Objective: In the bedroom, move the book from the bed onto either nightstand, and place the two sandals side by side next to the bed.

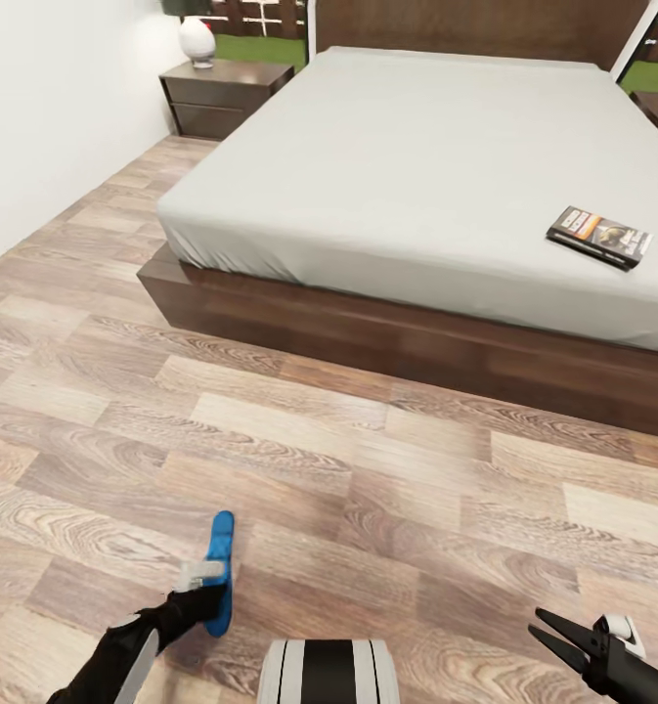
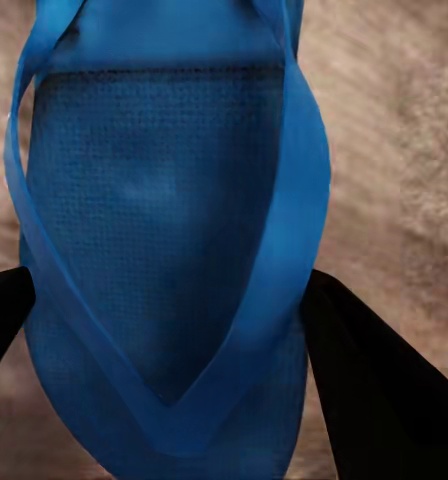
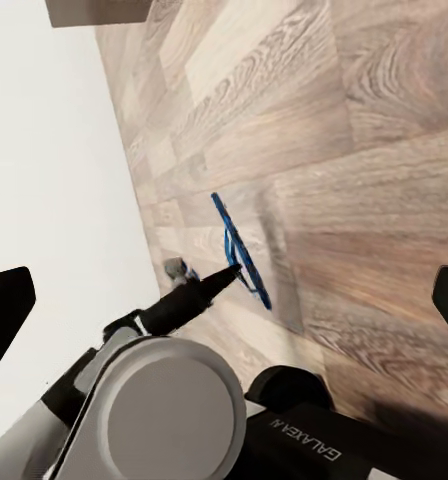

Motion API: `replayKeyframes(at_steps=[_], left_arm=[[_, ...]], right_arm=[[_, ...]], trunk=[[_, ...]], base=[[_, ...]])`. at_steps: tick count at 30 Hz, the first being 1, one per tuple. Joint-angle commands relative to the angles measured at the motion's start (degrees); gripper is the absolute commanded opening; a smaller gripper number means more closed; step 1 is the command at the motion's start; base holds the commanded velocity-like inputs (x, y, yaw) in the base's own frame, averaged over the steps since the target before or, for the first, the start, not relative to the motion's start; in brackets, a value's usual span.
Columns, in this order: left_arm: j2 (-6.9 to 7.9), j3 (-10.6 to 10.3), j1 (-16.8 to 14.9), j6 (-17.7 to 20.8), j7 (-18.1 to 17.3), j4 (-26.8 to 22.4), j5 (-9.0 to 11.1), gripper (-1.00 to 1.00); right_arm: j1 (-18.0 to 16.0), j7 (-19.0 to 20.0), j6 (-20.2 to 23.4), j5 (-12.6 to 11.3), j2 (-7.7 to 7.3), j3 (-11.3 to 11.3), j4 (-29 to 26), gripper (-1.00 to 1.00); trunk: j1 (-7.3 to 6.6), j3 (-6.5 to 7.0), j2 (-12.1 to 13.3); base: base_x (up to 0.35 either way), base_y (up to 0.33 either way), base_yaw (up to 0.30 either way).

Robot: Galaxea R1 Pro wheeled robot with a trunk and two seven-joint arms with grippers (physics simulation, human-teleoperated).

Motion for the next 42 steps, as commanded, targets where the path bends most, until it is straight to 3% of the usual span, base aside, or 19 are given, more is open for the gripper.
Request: replayKeyframes(at_steps=[1,4,5,6,8,11,19,42], left_arm=[[0.04,0.17,0.02,4.54,-2.87,-4.15,0.88,-1.0],[0.03,0.22,0.02,13.61,-8.97,-13.64,2.06,-1.0],[0.02,0.35,0.02,16.2,-11.86,-16.25,2.55,-1.0],[0.02,0.99,0.02,18.55,-16.92,-18.52,3.56,-1.0],[0.04,2.65,0.02,20.34,-25.14,-19.87,4.7,-1.0],[0.85,3.86,0.02,20.92,-29.67,-20.25,5.08,-1.0],[1.47,4.42,0.02,21.12,-31.34,-19.75,5.21,-1.0],[1.42,4.4,0.02,21.06,-31.23,-19.71,4.87,-1.0]], right_arm=[[-0.01,0.01,0.41,-0.25,-0.01,0.01,0.0,1.0],[-0.01,-0.04,0.41,-0.25,-0.01,0.02,0.0,1.0],[-0.01,-0.05,0.41,-0.25,-0.01,0.0,0.0,1.0],[-0.01,-0.07,0.41,-0.25,-0.01,0.0,0.0,1.0],[-0.01,-0.08,0.41,-0.22,-0.01,-0.01,0.0,1.0],[-0.01,-0.14,0.37,-0.16,-0.01,-0.03,0.0,1.0],[-0.01,-0.17,0.34,-0.07,-0.01,0.02,0.0,1.0],[-0.03,-0.17,0.38,-0.07,-0.01,-0.01,0.0,1.0]], trunk=[[-0.03,0.19,0.0],[-0.1,0.85,0.04],[-0.13,1.07,0.06],[-0.16,1.3,0.07],[-0.21,1.74,0.1],[-0.29,2.4,0.14],[-0.49,4.18,0.25],[-1.08,9.27,0.55]], base=[[0.0,0.0,0.0],[0.0,0.0,0.0],[0.0,0.0,0.0],[0.0,0.0,0.0],[0.0,0.0,0.0],[0.0,0.0,0.0],[0.0,0.0,0.0],[0.0,0.0,0.0]])
